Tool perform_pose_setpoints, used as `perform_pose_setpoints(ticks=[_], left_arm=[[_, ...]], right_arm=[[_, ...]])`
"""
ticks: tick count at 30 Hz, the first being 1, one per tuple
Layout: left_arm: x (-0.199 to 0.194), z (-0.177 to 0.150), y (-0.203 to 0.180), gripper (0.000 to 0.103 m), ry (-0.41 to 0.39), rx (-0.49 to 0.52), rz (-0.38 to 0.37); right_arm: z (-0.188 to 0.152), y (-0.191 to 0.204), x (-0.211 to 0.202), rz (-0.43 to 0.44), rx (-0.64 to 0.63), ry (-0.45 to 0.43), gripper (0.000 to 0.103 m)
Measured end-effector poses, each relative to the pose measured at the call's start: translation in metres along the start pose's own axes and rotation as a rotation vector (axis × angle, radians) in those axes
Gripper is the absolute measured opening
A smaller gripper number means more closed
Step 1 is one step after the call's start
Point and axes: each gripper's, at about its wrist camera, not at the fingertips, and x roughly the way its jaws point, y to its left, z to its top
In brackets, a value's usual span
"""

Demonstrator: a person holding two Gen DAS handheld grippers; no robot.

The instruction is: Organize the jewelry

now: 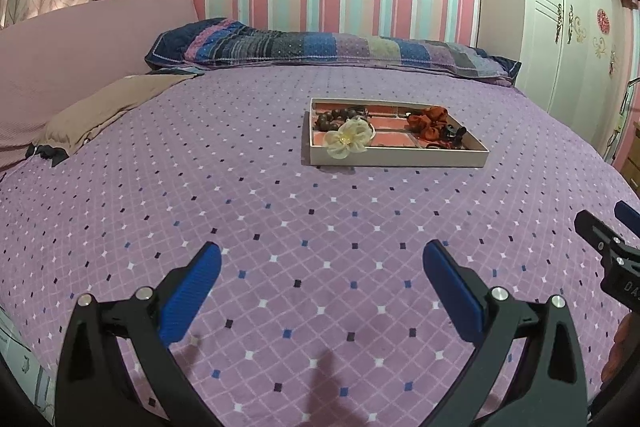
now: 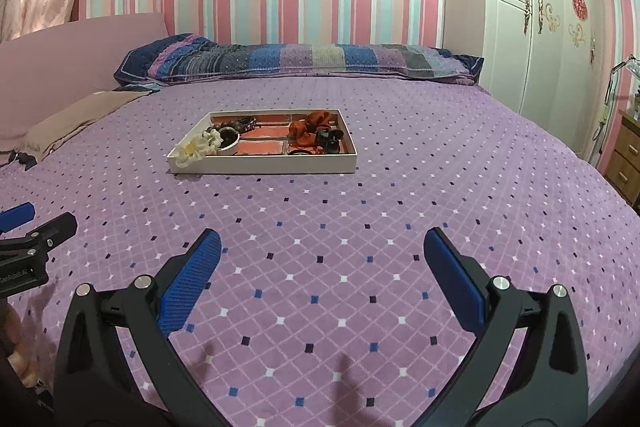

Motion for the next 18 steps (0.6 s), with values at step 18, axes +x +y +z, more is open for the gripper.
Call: perform_pose_setpoints(ticks=[18], left_arm=[[-0.0026,0.0013,-0.0023,0.099,-0.012,0.016,0.0]], right_arm=[[0.0003,0.0029,0.0015,-0.001,-0.01,-0.006,0.099]])
